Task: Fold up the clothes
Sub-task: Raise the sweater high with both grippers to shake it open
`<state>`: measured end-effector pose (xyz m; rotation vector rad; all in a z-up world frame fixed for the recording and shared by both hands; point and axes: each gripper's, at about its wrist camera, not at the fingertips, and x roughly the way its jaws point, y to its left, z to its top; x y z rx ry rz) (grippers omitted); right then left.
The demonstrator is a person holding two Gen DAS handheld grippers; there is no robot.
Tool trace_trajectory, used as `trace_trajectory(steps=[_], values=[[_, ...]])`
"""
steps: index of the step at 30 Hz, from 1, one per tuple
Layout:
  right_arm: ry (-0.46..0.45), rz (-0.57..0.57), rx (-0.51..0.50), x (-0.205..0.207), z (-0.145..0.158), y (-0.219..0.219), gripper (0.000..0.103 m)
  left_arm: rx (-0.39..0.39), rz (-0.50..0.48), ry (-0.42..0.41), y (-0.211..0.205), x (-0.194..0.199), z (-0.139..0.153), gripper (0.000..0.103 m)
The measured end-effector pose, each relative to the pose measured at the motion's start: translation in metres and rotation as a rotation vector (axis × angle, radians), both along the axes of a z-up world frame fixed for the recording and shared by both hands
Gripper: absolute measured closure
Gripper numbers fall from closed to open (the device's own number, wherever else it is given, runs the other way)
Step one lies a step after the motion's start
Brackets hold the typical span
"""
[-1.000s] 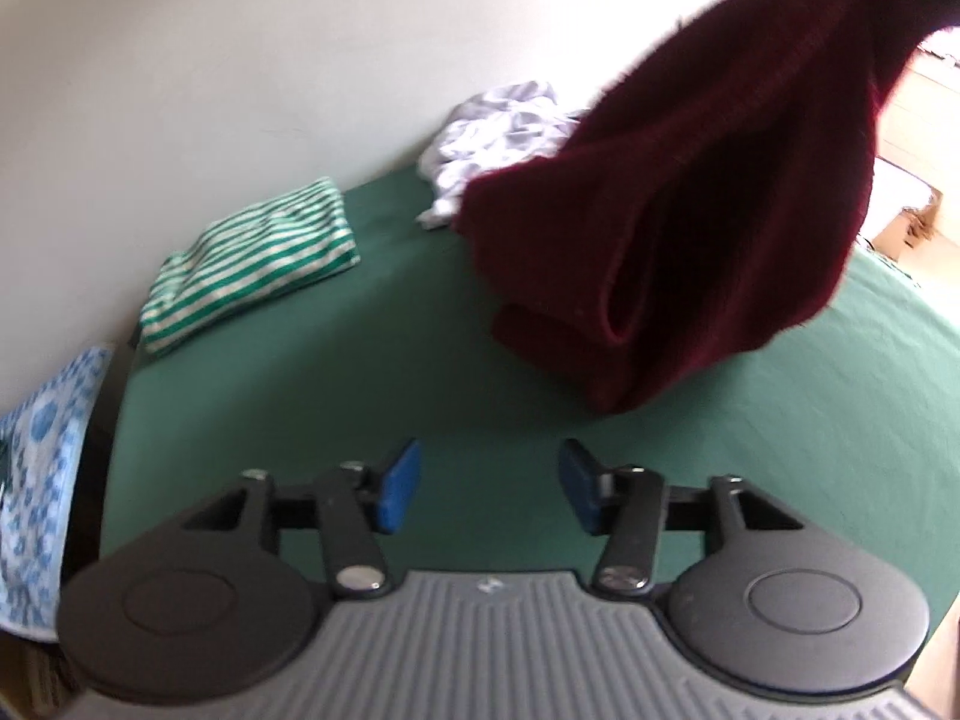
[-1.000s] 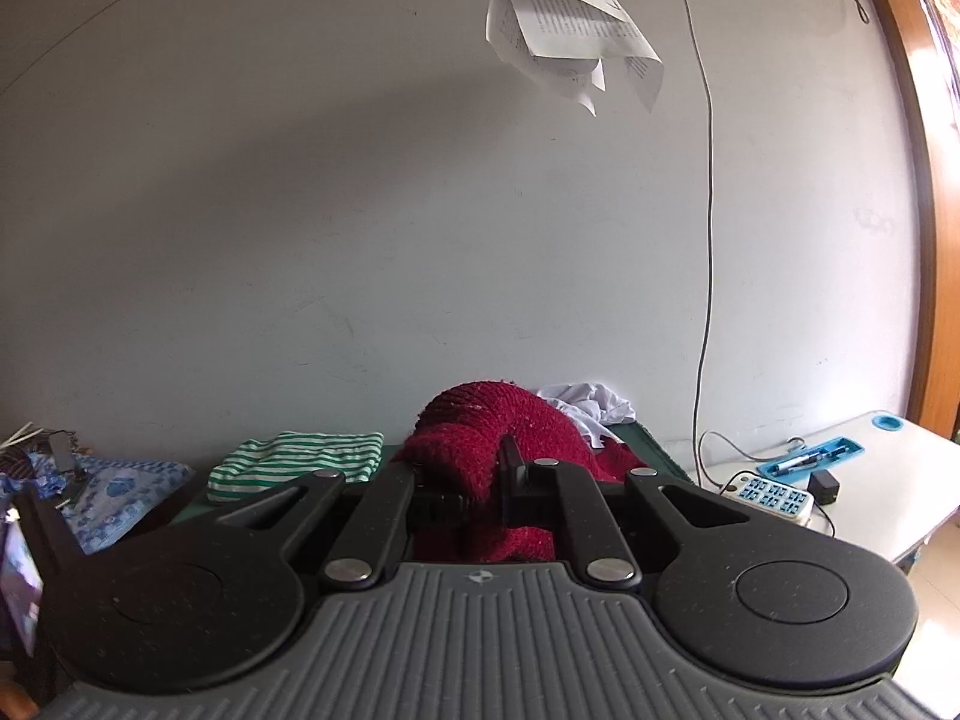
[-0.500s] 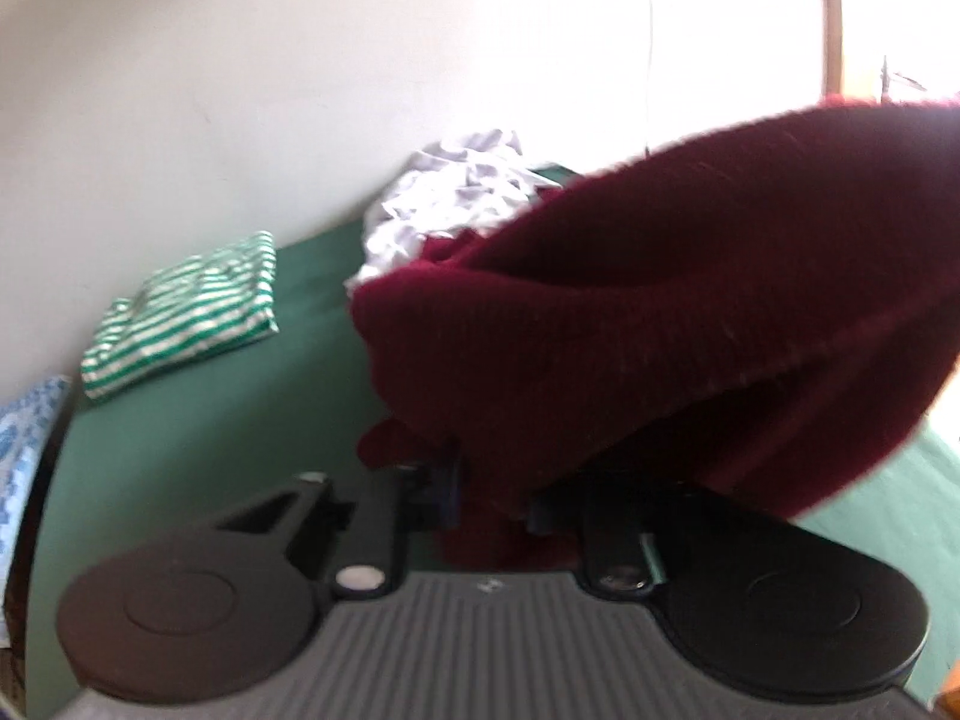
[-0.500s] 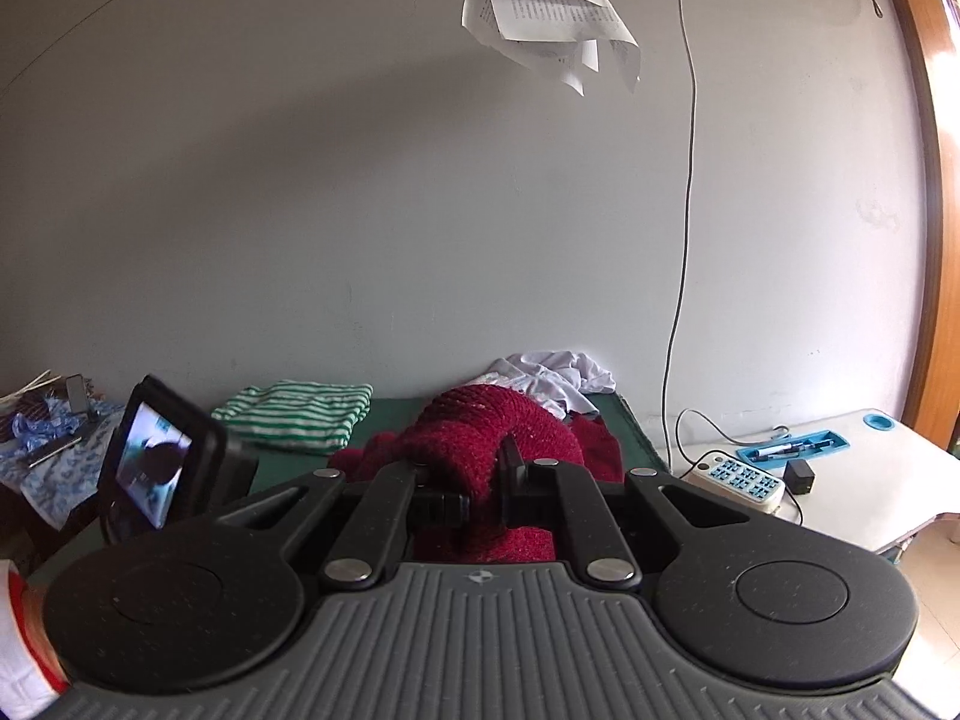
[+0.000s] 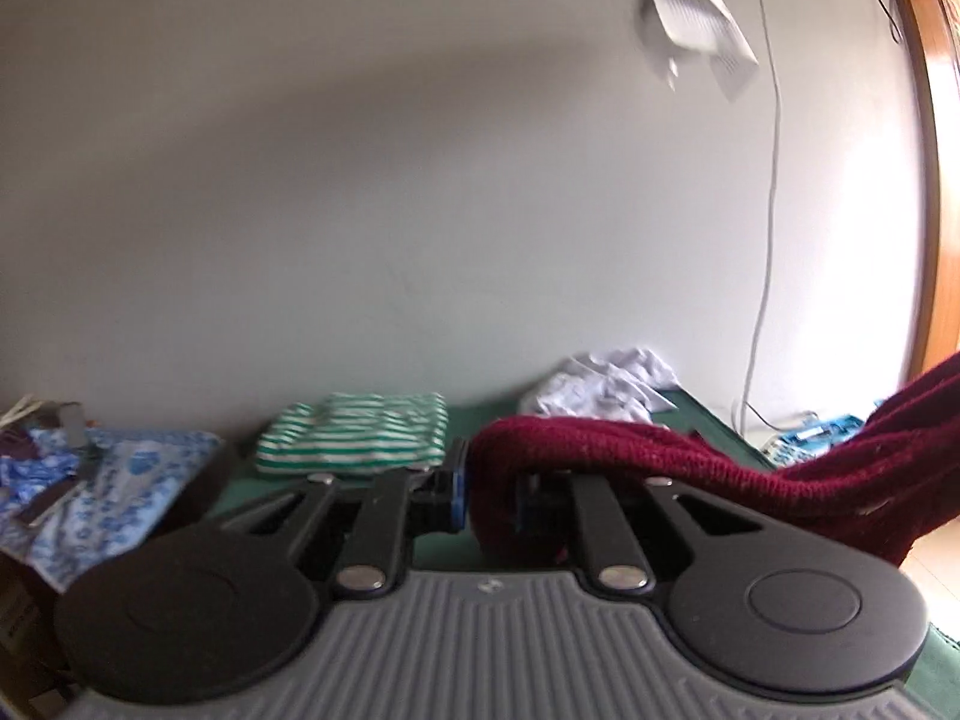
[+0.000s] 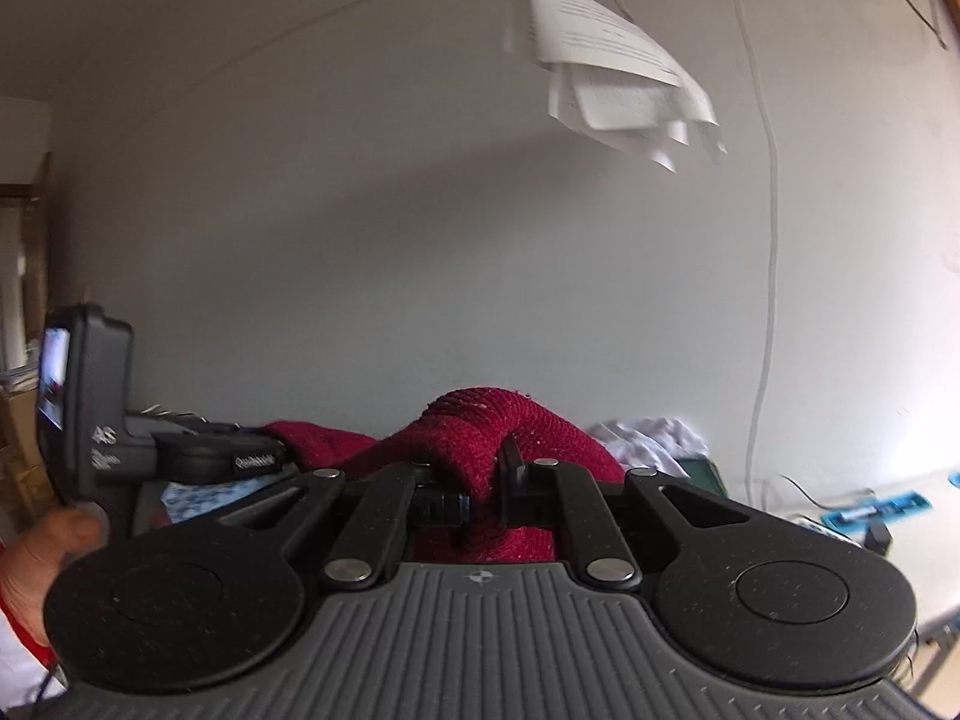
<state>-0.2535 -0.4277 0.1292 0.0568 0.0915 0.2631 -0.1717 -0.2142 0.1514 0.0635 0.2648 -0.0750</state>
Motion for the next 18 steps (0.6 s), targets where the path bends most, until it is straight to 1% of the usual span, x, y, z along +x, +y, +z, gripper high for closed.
trace_trajectory(steps=[3,5,6,7,8,10,11,12,13,14,15,16,17,18], values=[[0.015,0.102,0.013,-0.004,0.000,0.006,0.094,-0.032,0.066,0.009,0.025,-0.032,0.012,0.090],[0.027,0.183,0.021,-0.008,-0.001,0.012,0.094,-0.032,0.117,0.003,0.040,-0.051,0.017,0.091],[0.028,0.229,0.013,-0.010,-0.002,0.017,0.094,-0.018,0.142,-0.004,0.045,-0.061,0.019,0.091],[0.028,0.275,0.005,-0.013,-0.003,0.023,0.094,-0.002,0.169,-0.015,0.050,-0.071,0.022,0.094],[0.026,0.319,-0.002,-0.015,-0.004,0.028,0.094,0.010,0.196,-0.029,0.055,-0.081,0.026,0.103],[0.025,0.400,-0.010,-0.019,-0.006,0.039,0.094,0.035,0.251,-0.056,0.065,-0.101,0.034,0.103],[0.025,0.417,-0.015,-0.018,-0.007,0.044,0.094,0.030,0.248,-0.057,0.070,-0.106,0.035,0.103],[0.030,0.406,-0.021,-0.015,-0.009,0.046,0.094,0.019,0.247,-0.040,0.075,-0.106,0.034,0.103],[0.039,0.385,-0.025,-0.009,-0.012,0.048,0.094,0.013,0.248,-0.002,0.080,-0.106,0.031,0.103],[0.047,0.363,-0.029,-0.004,-0.014,0.050,0.094,0.009,0.231,0.048,0.083,-0.103,0.025,0.103],[0.062,0.317,-0.026,0.005,-0.016,0.049,0.094,0.006,0.211,0.097,0.083,-0.101,0.015,0.101],[0.090,0.262,-0.005,0.014,-0.019,0.045,0.094,0.009,0.180,0.145,0.081,-0.098,0.003,0.101],[0.123,0.220,0.032,0.024,-0.021,0.038,0.094,0.016,0.143,0.193,0.078,-0.095,-0.009,0.098],[0.156,0.185,0.076,0.035,-0.022,0.030,0.094,0.028,0.110,0.231,0.073,-0.094,-0.020,0.083]])
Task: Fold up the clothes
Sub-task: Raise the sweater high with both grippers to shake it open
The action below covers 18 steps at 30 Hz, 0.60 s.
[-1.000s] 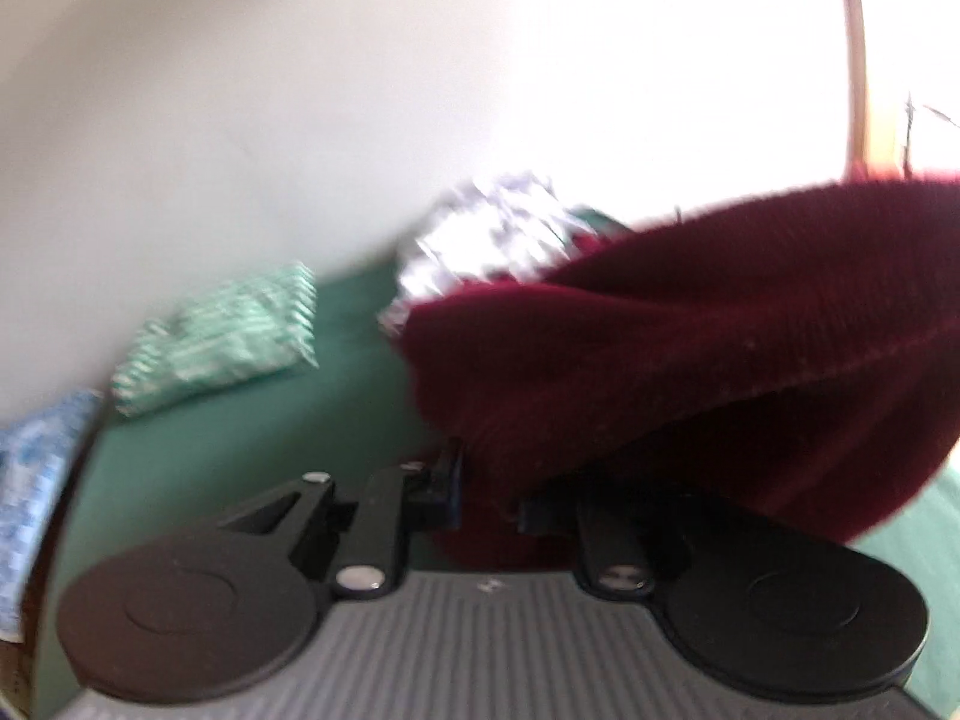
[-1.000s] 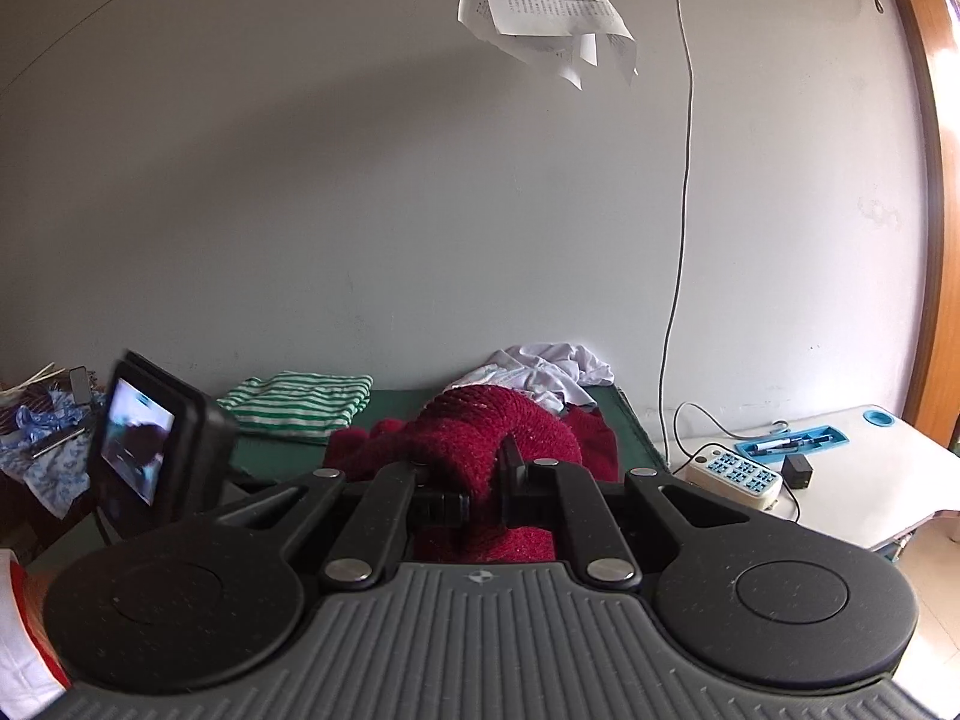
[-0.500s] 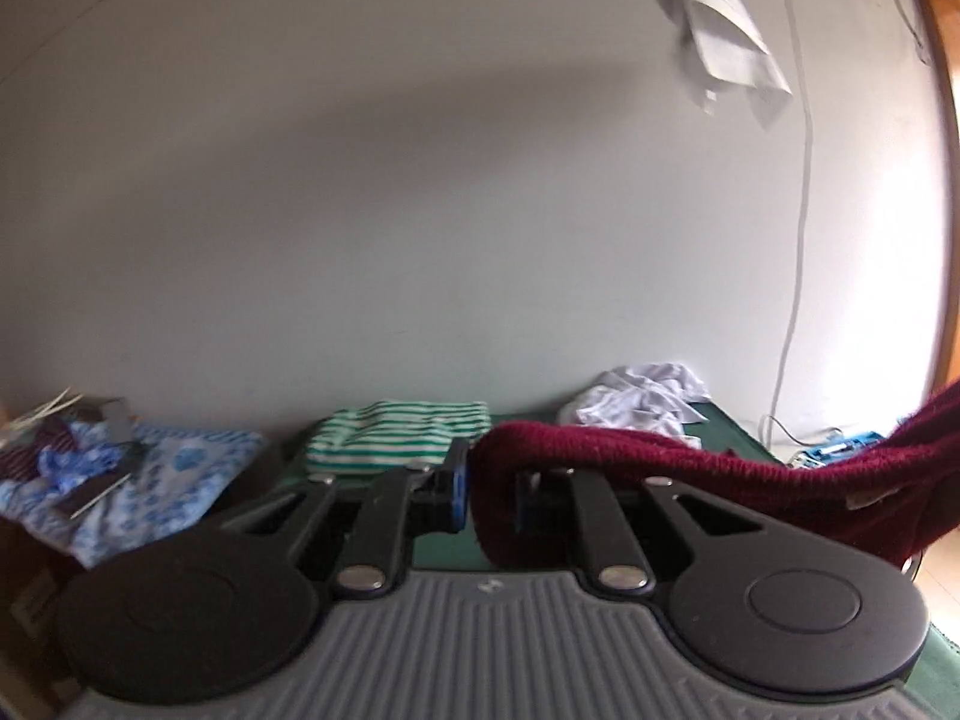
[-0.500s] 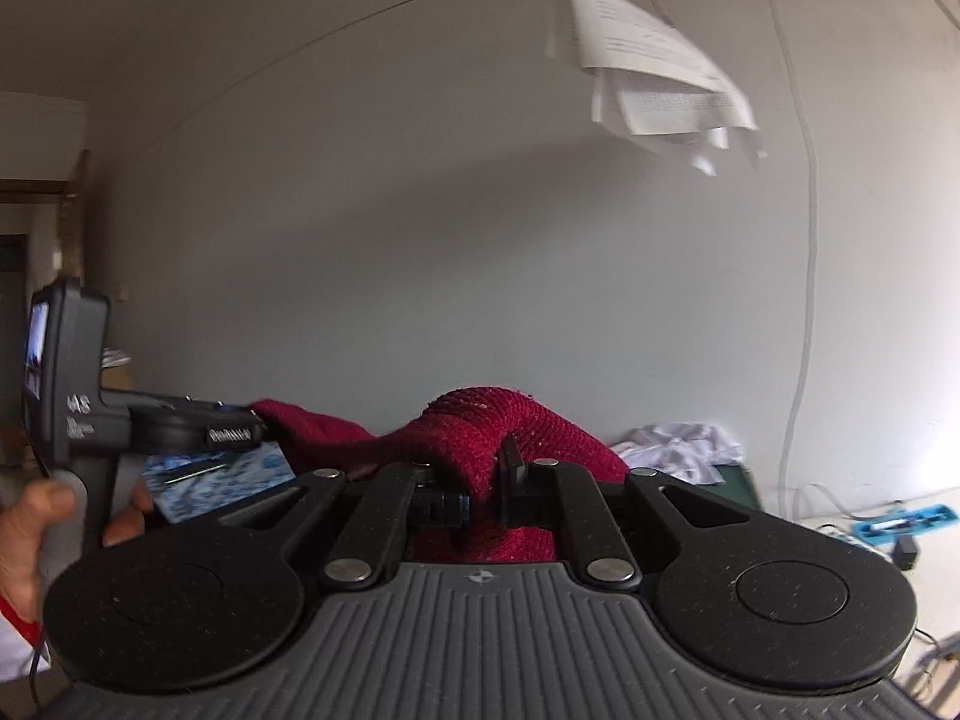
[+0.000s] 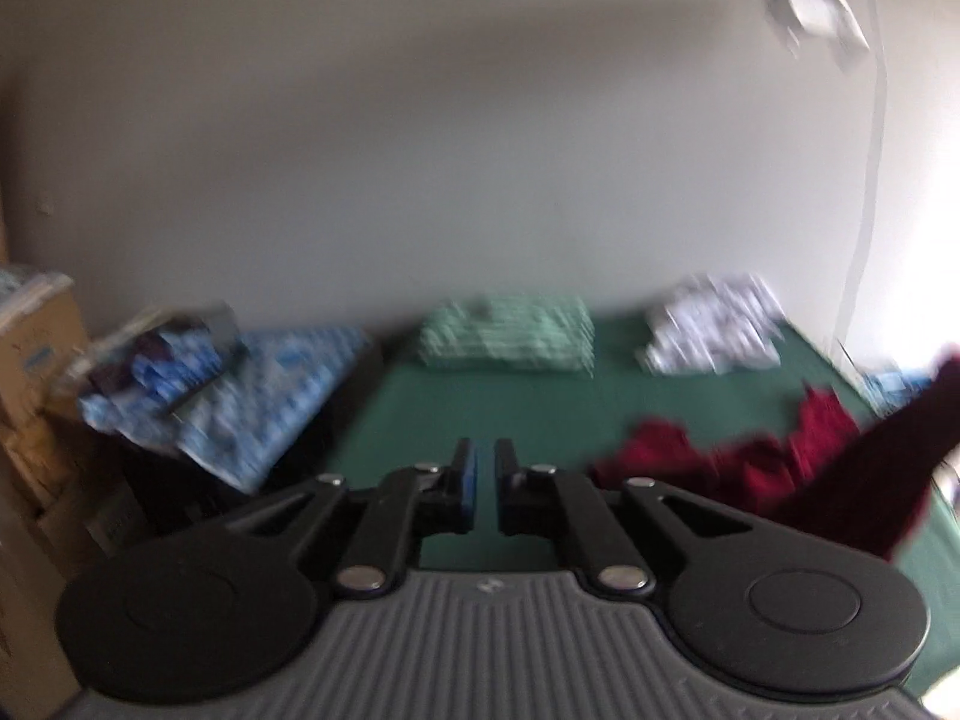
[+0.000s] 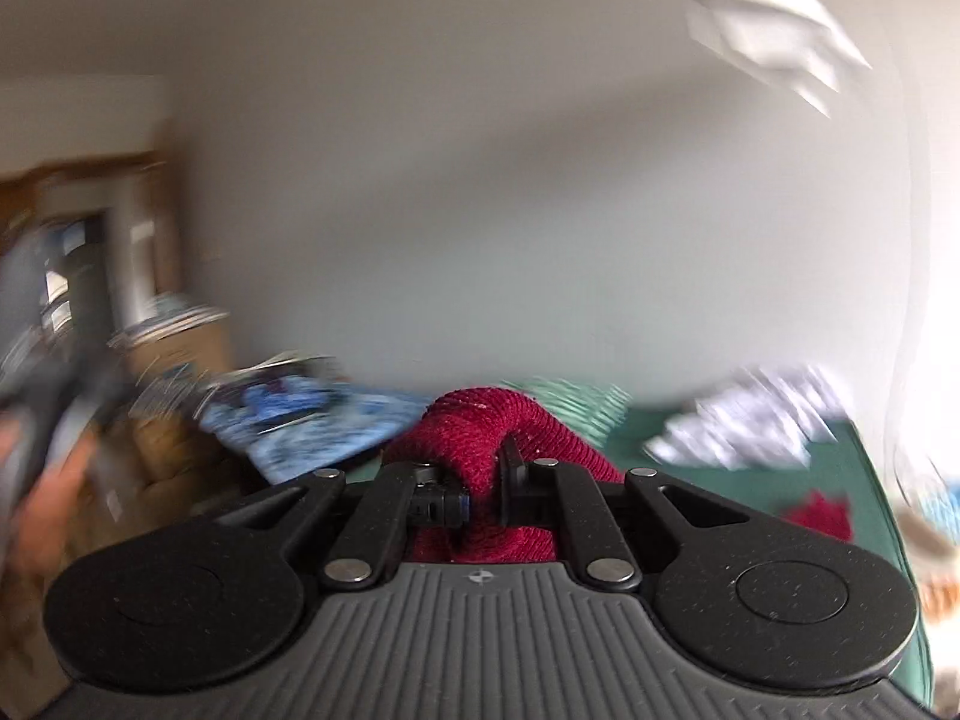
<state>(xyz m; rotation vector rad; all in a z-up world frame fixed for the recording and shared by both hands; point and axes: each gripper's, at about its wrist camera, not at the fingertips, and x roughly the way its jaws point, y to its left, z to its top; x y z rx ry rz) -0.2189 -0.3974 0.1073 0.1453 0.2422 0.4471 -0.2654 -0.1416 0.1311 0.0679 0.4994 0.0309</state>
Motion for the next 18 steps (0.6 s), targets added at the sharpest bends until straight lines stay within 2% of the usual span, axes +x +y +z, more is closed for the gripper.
trace_trajectory(steps=[1,3,4,6,8,11,14,16,17,18], values=[[0.033,-0.034,0.031,0.010,-0.001,-0.006,0.094,0.003,-0.035,0.029,-0.006,-0.002,-0.012,0.074],[0.058,-0.080,0.048,0.020,-0.003,-0.010,0.094,-0.010,-0.121,0.070,-0.023,-0.004,-0.029,0.046],[0.060,-0.100,0.048,0.024,-0.003,-0.009,0.094,-0.001,-0.168,0.070,-0.033,-0.004,-0.034,0.043],[0.062,-0.131,0.041,0.023,-0.007,-0.002,0.094,0.032,-0.264,0.058,-0.054,-0.006,-0.045,0.027],[0.078,-0.173,0.051,0.027,-0.012,0.004,0.094,0.052,-0.324,0.059,-0.070,0.000,-0.053,0.019],[0.113,-0.242,0.073,0.040,-0.017,0.009,0.093,0.056,-0.414,0.088,-0.086,0.011,-0.066,0.016],[0.124,-0.311,0.053,0.047,-0.020,0.009,0.092,0.093,-0.458,0.115,-0.100,0.022,-0.084,0.007],[0.128,-0.339,0.056,0.047,-0.022,0.009,0.092,0.146,-0.443,0.141,-0.104,0.034,-0.096,0.028],[0.127,-0.353,0.048,0.047,-0.023,0.009,0.091,0.155,-0.436,0.163,-0.102,0.042,-0.101,0.048],[0.123,-0.368,0.035,0.047,-0.024,0.010,0.091,0.141,-0.432,0.182,-0.097,0.050,-0.103,0.065]])
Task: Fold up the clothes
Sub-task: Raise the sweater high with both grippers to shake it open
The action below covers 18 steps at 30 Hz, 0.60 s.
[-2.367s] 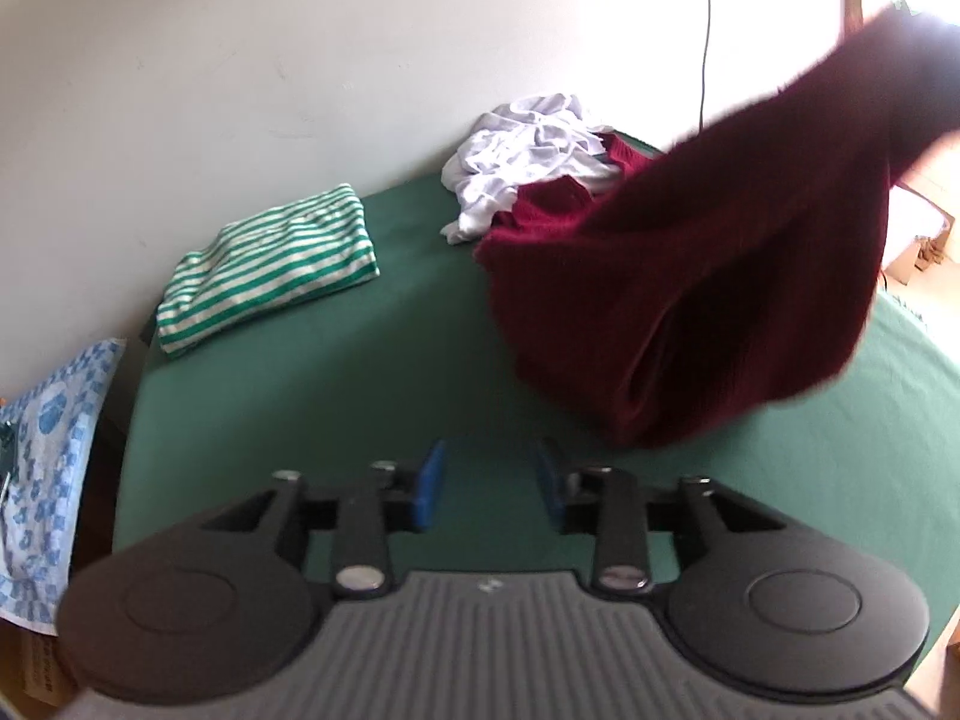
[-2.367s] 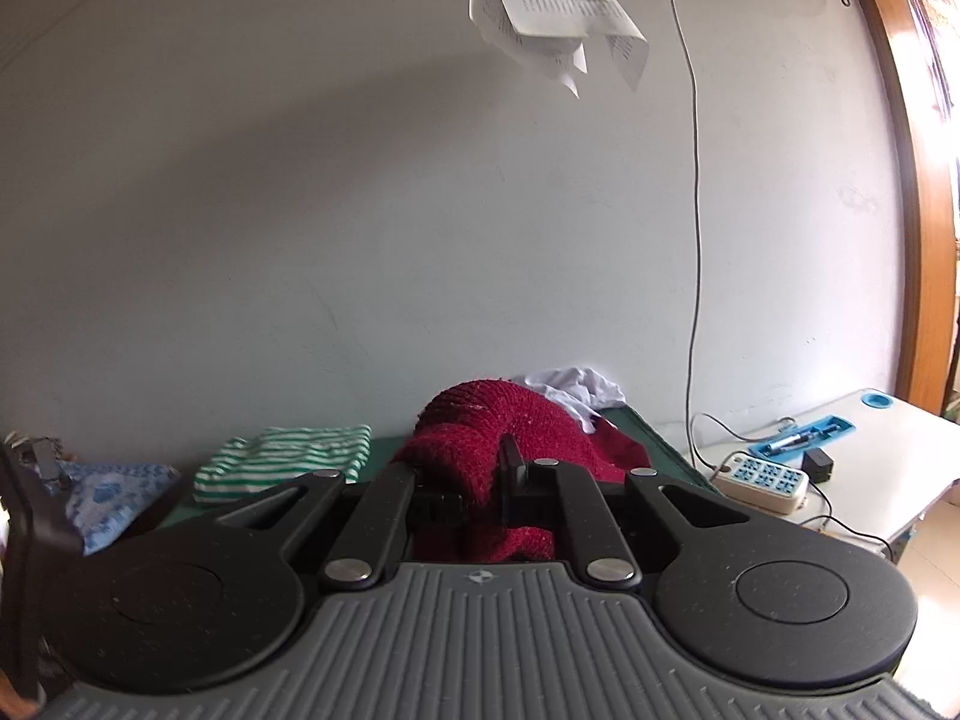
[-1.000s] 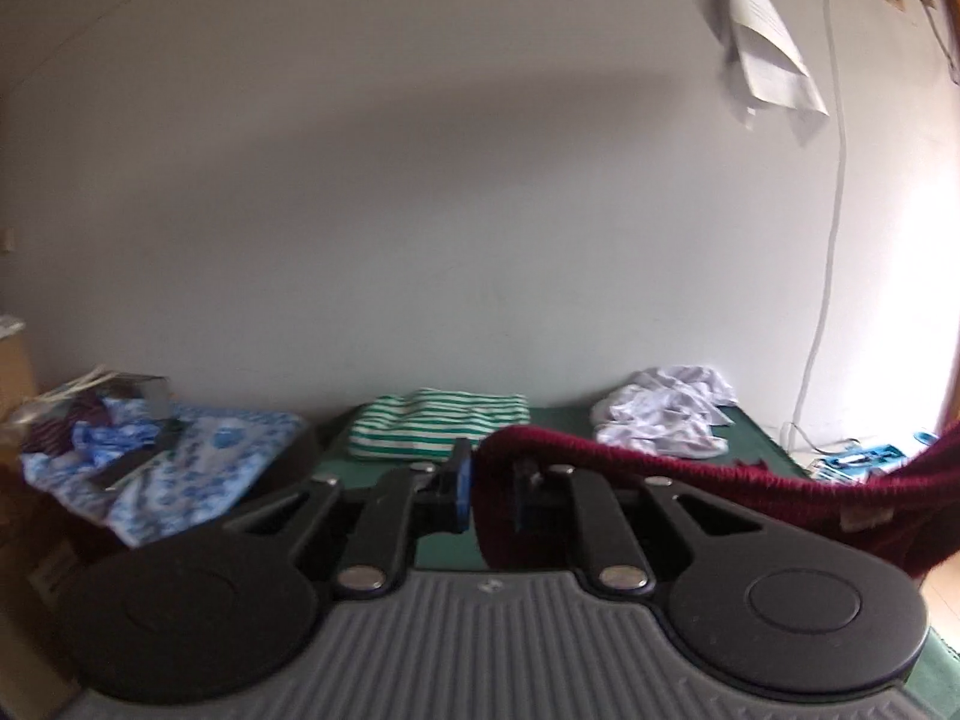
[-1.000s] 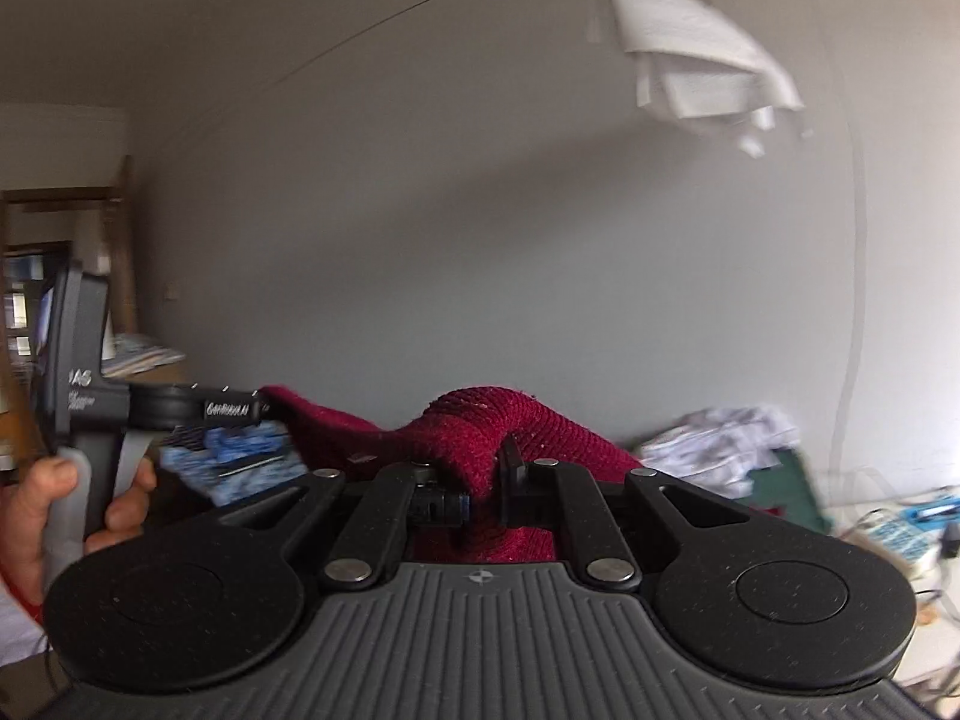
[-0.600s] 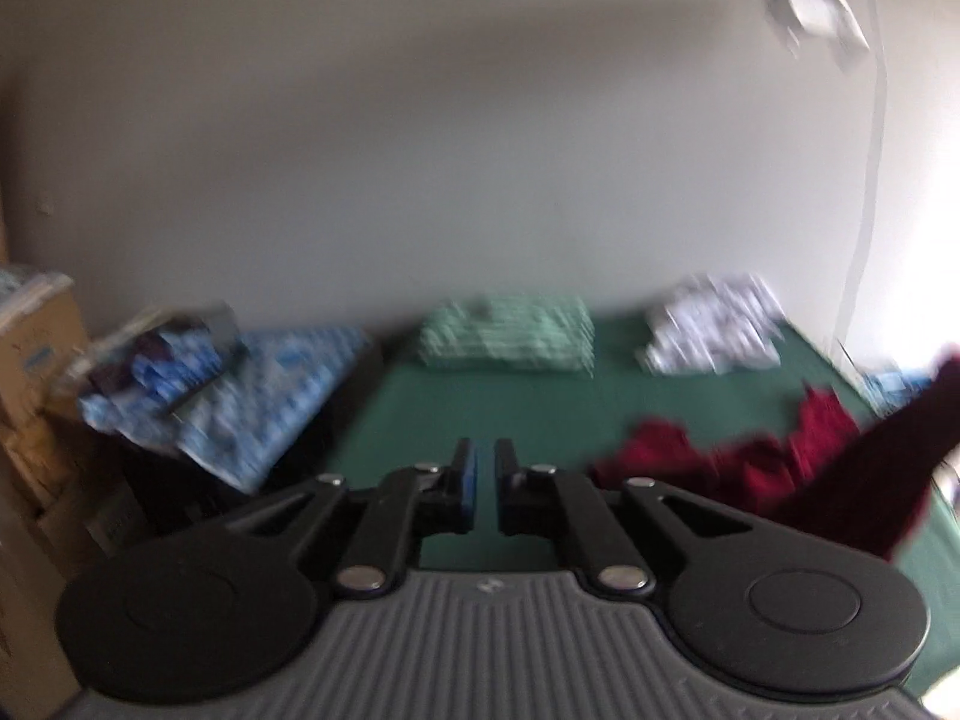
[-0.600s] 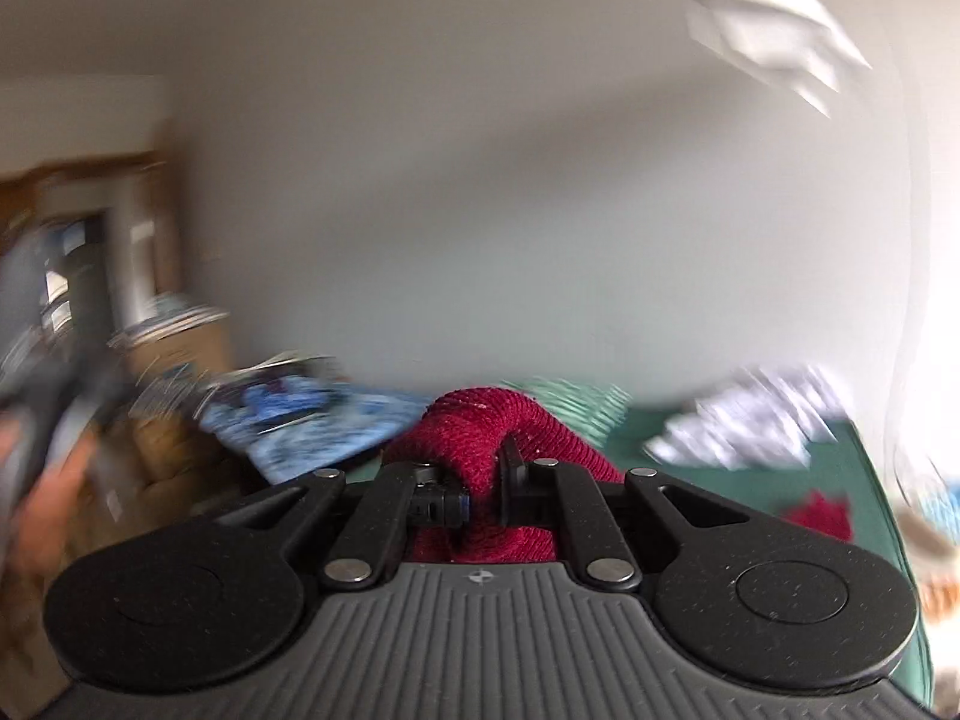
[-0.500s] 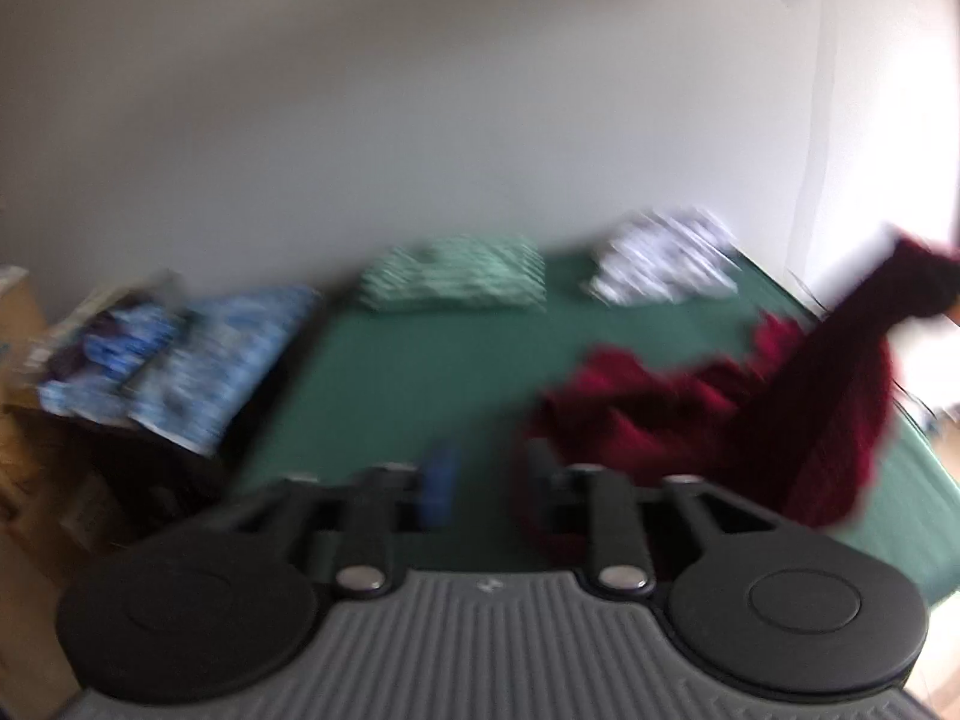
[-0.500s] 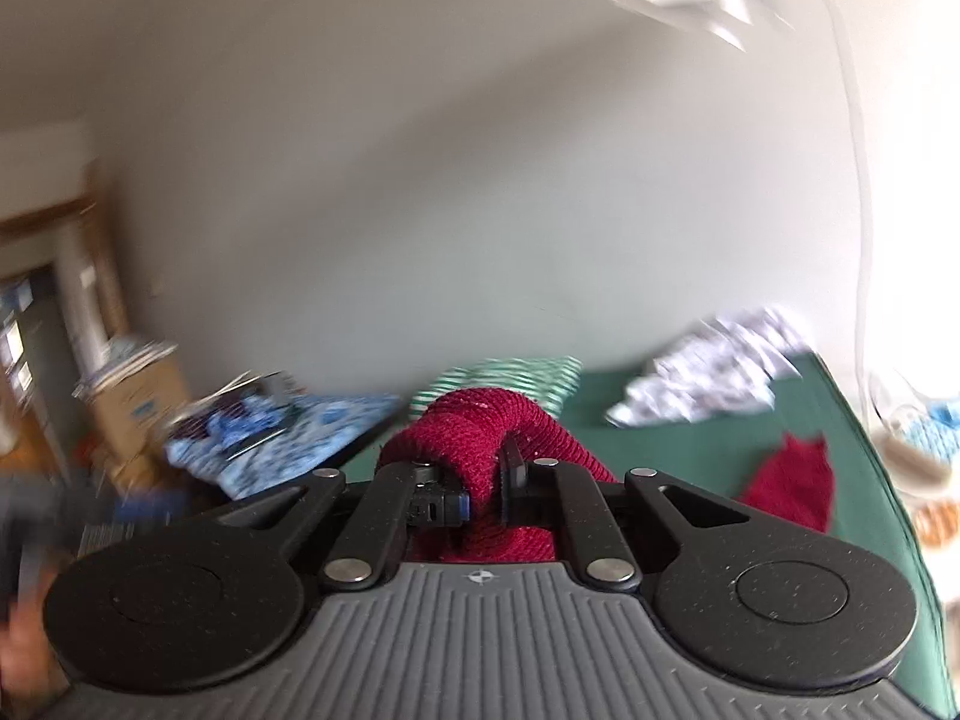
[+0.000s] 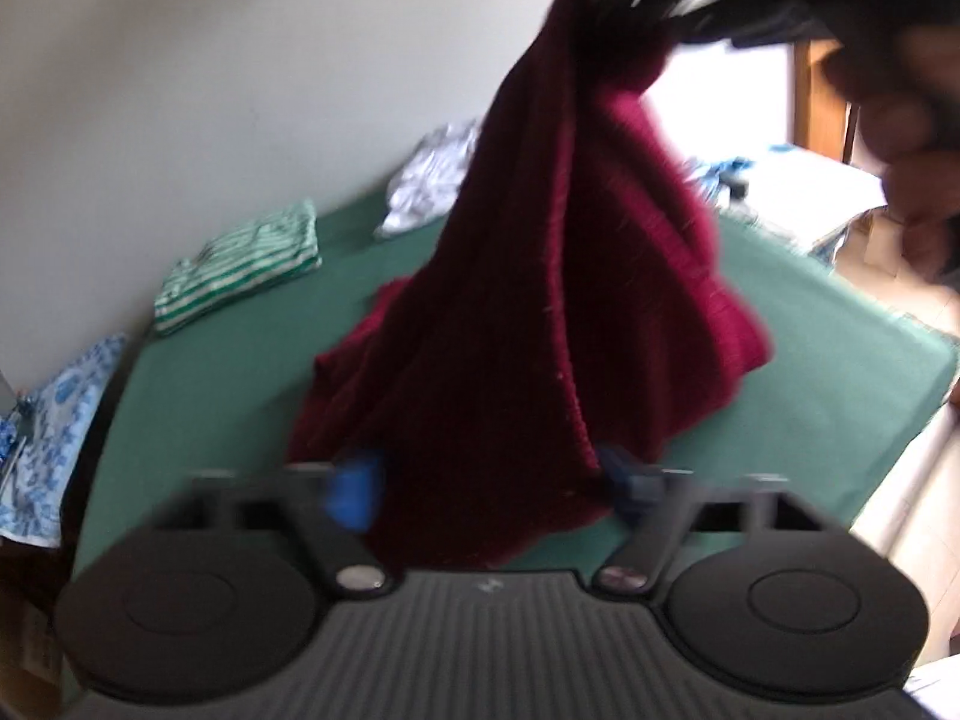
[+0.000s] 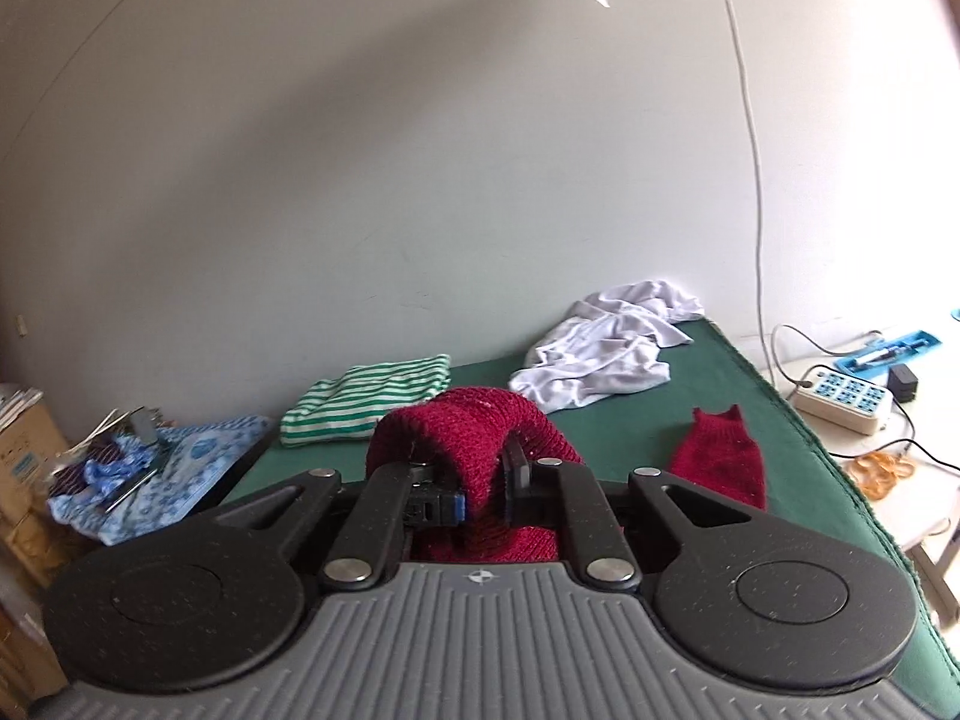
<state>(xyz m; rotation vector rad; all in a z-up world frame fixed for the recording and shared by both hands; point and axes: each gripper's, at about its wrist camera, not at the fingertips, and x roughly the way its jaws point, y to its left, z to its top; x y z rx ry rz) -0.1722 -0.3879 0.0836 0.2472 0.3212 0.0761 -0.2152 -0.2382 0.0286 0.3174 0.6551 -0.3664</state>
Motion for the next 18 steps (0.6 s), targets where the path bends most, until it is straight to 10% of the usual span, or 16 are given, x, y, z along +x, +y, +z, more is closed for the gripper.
trace_trajectory(steps=[2,10,18], values=[[0.001,-0.028,-0.039,-0.001,-0.002,0.001,0.088,-0.054,0.020,0.014,0.019,0.015,0.005,0.081],[0.098,-0.057,-0.210,0.007,-0.025,0.002,0.047,-0.022,0.123,-0.054,0.063,0.068,0.020,0.088],[0.111,-0.095,-0.229,0.008,-0.031,-0.011,0.045,-0.051,0.143,-0.062,0.083,0.088,0.028,0.088]])
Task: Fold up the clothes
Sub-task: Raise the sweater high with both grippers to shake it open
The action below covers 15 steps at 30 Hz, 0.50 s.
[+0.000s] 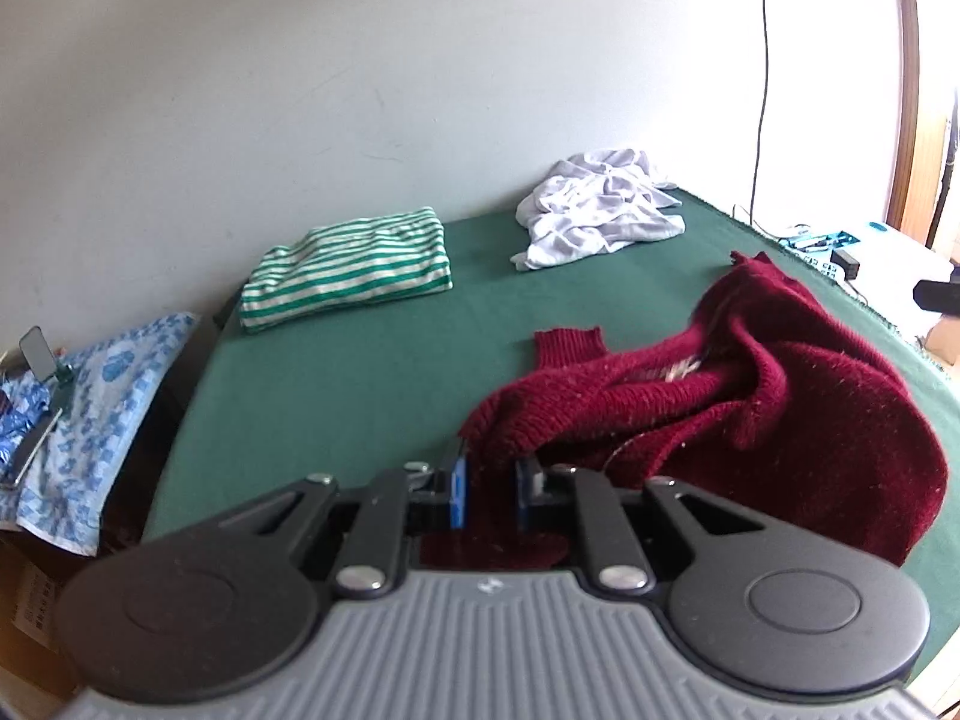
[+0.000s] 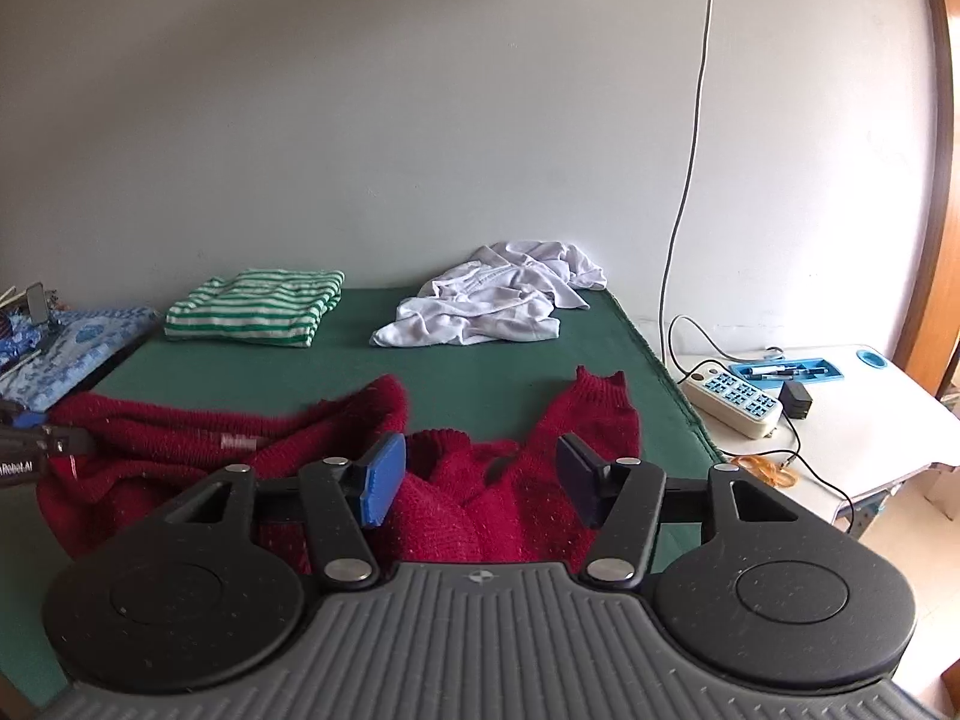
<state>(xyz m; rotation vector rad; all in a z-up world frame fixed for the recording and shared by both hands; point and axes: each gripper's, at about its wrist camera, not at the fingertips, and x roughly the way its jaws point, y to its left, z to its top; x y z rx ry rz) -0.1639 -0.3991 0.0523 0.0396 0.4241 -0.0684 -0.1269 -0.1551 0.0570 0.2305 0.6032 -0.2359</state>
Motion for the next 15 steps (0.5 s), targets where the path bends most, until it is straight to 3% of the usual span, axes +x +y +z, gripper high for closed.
trace_trajectory(steps=[7,9,12,13,14,15], values=[[-0.003,0.105,-0.090,0.054,-0.002,0.040,0.045,-0.016,-0.021,0.017,-0.006,-0.003,-0.005,0.088],[0.046,0.106,-0.123,0.078,-0.009,0.047,0.044,-0.023,-0.035,0.027,-0.008,-0.007,-0.006,0.088],[0.189,0.121,-0.046,0.111,-0.028,0.042,0.038,-0.014,-0.051,0.043,-0.010,-0.015,-0.011,0.088],[0.240,0.127,-0.012,0.120,-0.035,0.039,0.044,-0.008,-0.050,0.048,-0.010,-0.016,-0.013,0.088],[0.274,0.135,0.027,0.123,-0.040,0.035,0.084,-0.002,-0.047,0.054,-0.009,-0.016,-0.017,0.088],[0.298,0.143,0.067,0.123,-0.045,0.030,0.095,0.003,-0.044,0.061,-0.008,-0.016,-0.020,0.088]])
